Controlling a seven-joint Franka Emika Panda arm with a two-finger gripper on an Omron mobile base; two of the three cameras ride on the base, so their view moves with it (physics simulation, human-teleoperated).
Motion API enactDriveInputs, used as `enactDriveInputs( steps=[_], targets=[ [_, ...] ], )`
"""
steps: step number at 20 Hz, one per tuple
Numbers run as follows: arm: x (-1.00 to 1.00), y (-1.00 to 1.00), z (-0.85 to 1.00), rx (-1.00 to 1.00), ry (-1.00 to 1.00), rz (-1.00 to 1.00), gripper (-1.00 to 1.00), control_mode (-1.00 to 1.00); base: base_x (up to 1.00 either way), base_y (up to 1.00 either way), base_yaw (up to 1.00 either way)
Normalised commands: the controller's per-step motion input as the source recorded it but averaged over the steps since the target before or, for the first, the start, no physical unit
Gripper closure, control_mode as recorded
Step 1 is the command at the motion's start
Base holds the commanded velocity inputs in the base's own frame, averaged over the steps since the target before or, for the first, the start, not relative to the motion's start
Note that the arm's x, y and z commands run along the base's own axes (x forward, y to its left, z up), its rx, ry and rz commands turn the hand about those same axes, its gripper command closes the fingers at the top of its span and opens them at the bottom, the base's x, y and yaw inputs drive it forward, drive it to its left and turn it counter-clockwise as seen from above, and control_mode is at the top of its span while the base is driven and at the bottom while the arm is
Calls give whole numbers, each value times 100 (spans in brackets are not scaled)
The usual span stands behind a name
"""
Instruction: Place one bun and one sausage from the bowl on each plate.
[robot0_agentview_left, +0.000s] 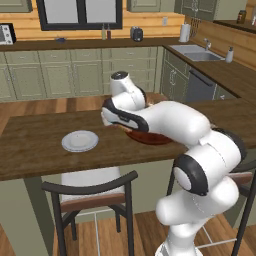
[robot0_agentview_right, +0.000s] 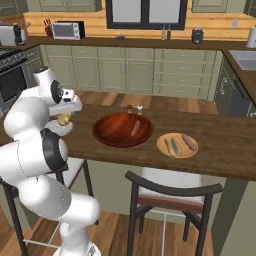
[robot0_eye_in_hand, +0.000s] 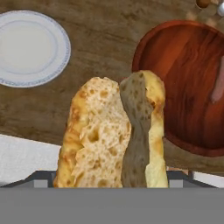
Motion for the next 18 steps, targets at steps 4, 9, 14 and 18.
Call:
enactDriveInputs(
  steps=[4,9,14,18],
  targets=[
    [24,100,-24,14,6,5,100,-100,0,0,0],
    [19,76,-45,20,0,1,100,-100,0,0,0],
    [53,58,-41,18,-1,0,100,-100,0,0,0],
    [67,52,-14,4,0,-4,100,-100,0,0,0]
  ],
)
